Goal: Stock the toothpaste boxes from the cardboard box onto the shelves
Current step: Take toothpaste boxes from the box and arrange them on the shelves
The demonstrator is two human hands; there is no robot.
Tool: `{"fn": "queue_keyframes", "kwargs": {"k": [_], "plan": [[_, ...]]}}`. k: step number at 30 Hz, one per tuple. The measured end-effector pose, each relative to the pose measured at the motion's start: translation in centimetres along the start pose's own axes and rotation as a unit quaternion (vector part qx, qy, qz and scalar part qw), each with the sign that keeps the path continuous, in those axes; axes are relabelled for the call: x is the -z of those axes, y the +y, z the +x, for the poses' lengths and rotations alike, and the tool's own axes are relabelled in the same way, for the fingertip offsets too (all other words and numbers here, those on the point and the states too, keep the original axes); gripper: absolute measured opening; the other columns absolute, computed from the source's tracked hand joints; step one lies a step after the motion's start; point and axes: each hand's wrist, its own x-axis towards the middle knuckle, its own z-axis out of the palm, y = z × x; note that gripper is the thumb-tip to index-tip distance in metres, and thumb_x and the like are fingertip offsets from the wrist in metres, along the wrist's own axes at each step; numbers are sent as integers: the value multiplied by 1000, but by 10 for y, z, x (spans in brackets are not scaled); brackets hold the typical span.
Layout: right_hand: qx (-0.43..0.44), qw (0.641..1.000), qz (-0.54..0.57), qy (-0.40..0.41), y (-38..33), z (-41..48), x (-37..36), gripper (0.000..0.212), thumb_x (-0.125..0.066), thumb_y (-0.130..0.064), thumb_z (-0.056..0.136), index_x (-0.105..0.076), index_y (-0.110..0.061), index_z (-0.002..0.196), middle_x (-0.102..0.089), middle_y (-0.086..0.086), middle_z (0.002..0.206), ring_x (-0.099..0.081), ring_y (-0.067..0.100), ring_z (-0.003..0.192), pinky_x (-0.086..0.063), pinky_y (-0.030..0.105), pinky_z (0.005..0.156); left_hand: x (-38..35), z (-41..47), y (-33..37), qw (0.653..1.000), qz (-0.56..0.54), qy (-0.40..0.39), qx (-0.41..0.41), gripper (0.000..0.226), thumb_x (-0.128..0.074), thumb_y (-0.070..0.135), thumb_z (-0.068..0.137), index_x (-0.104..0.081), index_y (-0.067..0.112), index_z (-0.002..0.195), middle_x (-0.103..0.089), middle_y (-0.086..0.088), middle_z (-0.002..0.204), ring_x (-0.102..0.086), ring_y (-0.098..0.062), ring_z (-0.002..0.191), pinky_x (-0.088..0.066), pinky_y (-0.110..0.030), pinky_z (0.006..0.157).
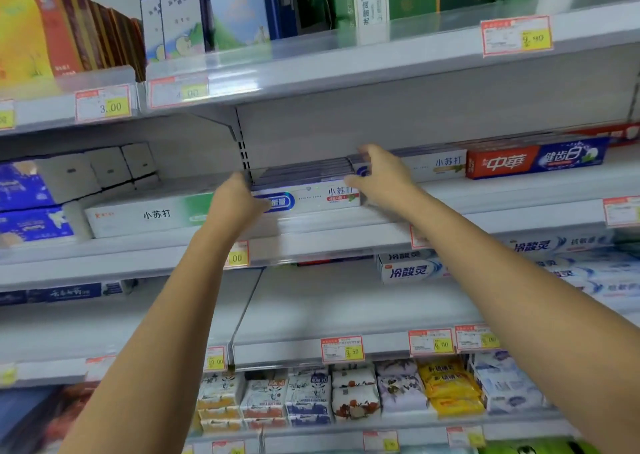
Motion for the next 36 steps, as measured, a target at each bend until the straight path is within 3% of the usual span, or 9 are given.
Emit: {"fn": "queue_keyframes", "kwargs": {"k": [3, 7, 13, 16, 20, 24, 29, 33, 36], "plan": [[82, 993, 59, 65, 3, -42, 10, 20, -65, -21, 87, -51, -12, 96, -55, -4, 80, -49, 6, 67, -38, 13, 62, -10, -65, 15, 973, -168, 110, -110, 26, -64, 27, 89, -63, 13, 111, -66, -3, 111, -60, -16, 100, -46, -29, 89], [77, 995, 24, -53, 25, -117, 15, 34, -66, -30, 87, -41, -18, 67, -37, -10, 52, -36, 1, 44, -27, 16, 46, -53, -153, 11, 956, -255, -11, -145, 46, -54, 52, 85, -56, 16, 57, -60, 0, 60, -61, -15, 63, -49, -31, 64], [-60, 952, -58, -296, 124, -215, -30, 34, -66, -41, 85, -47, -21, 66, -50, -5, 62, -51, 12, 62, -40, 27, 60, -170, -247, -34, 952, -204, -227, -27, 56, -53, 57, 81, -40, 16, 46, -48, -1, 44, -48, -14, 46, -33, -21, 47], [-133, 922, -33, -361, 182, -271, -62, 26, -66, -35, 87, -51, -17, 75, -50, -6, 65, -48, 9, 61, -35, 19, 55, -224, -297, -54, 924, -195, -326, 40, 47, -64, 45, 86, -47, 20, 51, -58, -4, 54, -56, -8, 53, -38, -18, 53], [-243, 895, -34, -372, 268, -354, -117, 22, -68, -25, 85, -47, -24, 78, -50, -9, 73, -51, 11, 71, -37, 26, 62, -300, -361, -90, 894, -188, -399, 78, 30, -66, 17, 85, -50, 21, 60, -56, 7, 58, -55, 2, 57, -40, -16, 59], [-323, 865, -89, -374, 353, -438, -171, 39, -64, -11, 78, -34, -30, 60, -50, -7, 71, -56, 21, 78, -38, 31, 69, -387, -426, -132, 860, -145, -470, 136, 18, -58, 31, 74, -55, 15, 66, -65, -4, 70, -64, -23, 71, -52, -41, 67], [-418, 805, -100, -409, 436, -528, -226, 37, -65, -12, 79, -36, -25, 61, -44, -6, 65, -54, 21, 75, -37, 29, 64, -477, -490, -164, 828, -101, -507, 217, 32, -57, 35, 75, -66, 8, 90, -71, -9, 92, -65, -27, 87, -50, -33, 78], [-452, 782, -102, -418, 486, -584, -273, 30, -66, -16, 80, -39, -23, 71, -45, -8, 68, -49, 15, 68, -31, 21, 52, -539, -535, -195, 805, -71, -530, 259, 13, -64, 23, 83, -61, 14, 75, -69, -8, 82, -62, -24, 77, -44, -28, 68], [-480, 757, -75, -436, 516, -623, -321, 25, -67, -20, 84, -50, -15, 103, -60, 3, 97, -59, 24, 96, -43, 27, 72, -577, -569, -222, 829, -46, -500, 246, 20, -53, 12, 88, -68, 7, 76, -68, -10, 78, -59, -21, 69, -41, -26, 59]]}}
